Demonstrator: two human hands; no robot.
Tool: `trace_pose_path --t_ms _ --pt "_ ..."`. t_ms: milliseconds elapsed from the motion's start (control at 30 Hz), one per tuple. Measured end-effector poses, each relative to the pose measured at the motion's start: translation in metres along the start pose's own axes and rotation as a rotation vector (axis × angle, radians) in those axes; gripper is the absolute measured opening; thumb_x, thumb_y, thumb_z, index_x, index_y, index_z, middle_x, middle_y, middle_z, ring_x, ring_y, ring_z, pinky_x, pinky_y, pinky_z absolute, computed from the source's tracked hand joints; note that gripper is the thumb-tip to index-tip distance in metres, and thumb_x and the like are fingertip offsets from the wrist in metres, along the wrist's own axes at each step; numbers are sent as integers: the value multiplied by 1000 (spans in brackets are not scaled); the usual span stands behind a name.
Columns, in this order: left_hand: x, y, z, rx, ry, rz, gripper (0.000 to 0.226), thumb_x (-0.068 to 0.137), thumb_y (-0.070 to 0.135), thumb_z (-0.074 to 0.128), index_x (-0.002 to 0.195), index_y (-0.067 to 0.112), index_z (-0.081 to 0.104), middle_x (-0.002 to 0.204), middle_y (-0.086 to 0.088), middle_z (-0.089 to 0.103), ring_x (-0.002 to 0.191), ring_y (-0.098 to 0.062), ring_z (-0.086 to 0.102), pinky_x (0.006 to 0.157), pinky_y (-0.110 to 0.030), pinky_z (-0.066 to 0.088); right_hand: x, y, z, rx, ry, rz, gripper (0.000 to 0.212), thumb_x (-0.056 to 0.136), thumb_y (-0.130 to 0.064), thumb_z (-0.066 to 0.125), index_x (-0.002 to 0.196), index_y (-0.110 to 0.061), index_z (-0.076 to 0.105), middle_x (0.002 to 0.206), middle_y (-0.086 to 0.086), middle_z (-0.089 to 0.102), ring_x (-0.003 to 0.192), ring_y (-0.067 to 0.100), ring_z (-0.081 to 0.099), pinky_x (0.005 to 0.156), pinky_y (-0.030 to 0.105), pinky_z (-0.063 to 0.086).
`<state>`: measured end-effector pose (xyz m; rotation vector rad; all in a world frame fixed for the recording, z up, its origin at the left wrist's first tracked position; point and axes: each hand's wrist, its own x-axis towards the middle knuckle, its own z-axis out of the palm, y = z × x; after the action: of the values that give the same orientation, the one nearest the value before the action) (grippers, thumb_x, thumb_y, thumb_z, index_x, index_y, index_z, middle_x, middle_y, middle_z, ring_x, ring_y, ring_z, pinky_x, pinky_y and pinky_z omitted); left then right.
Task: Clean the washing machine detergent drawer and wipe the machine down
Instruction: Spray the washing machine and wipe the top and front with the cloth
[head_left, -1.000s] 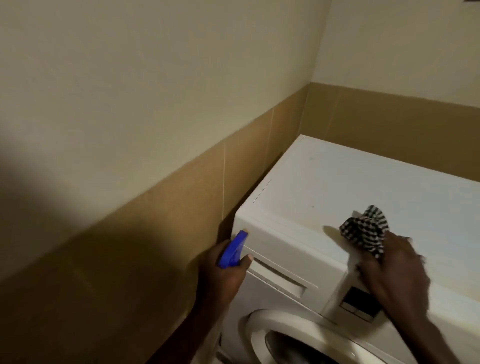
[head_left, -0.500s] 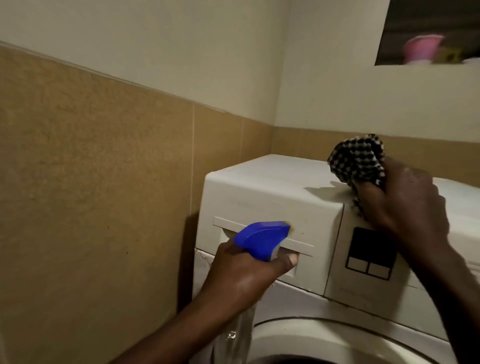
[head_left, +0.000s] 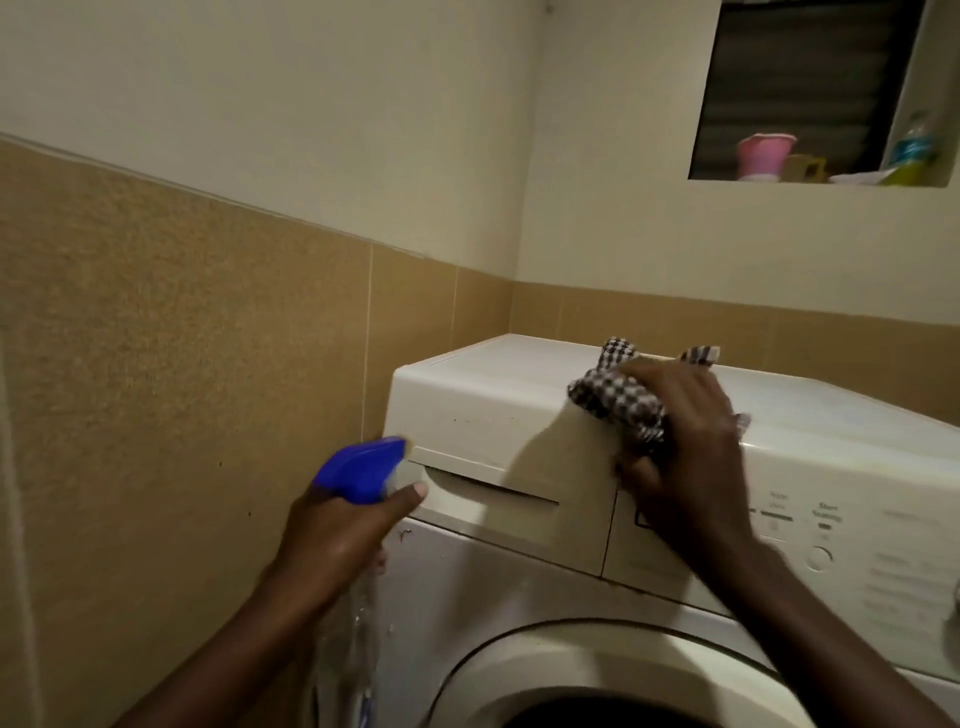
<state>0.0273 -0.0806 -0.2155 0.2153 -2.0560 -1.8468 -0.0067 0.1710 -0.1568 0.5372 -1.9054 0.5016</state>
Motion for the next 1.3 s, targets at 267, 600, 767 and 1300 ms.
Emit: trace_pose_path --t_ms 267,600,767,1300 --pt "8 -13 -18 51 60 -4 75 46 57 84 108 17 69 82 -1 70 73 -23 68 73 -40 58 -17 -42 60 -68 -218 -275 77 65 0 78 137 -6 51 147 11 46 141 27 34 117 41 28" --pt "17 -7 -33 45 82 -24 47 65 49 82 95 17 65 71 -5 69 71 -26 70 78 -50 60 -30 -27 44 -214 -171 -335 45 73 -38 54 110 -20 71 136 -1 59 129 28 45 106 45 32" --pt "18 -8 -35 28 87 10 48 66 47 81 103 23 64 84 -3 71 79 -22 69 77 -46 61 -8 -46 68 -235 -152 -392 37 69 -27 72 105 -20 73 130 1 61 119 30 44 90 40 33" --pt "6 0 -30 28 37 -82 61 59 54 79 107 20 63 84 -4 73 78 -25 71 82 -51 59 7 -58 94 -327 -169 -414 51 72 -38 76 121 -28 66 133 1 58 117 26 44 91 39 32"
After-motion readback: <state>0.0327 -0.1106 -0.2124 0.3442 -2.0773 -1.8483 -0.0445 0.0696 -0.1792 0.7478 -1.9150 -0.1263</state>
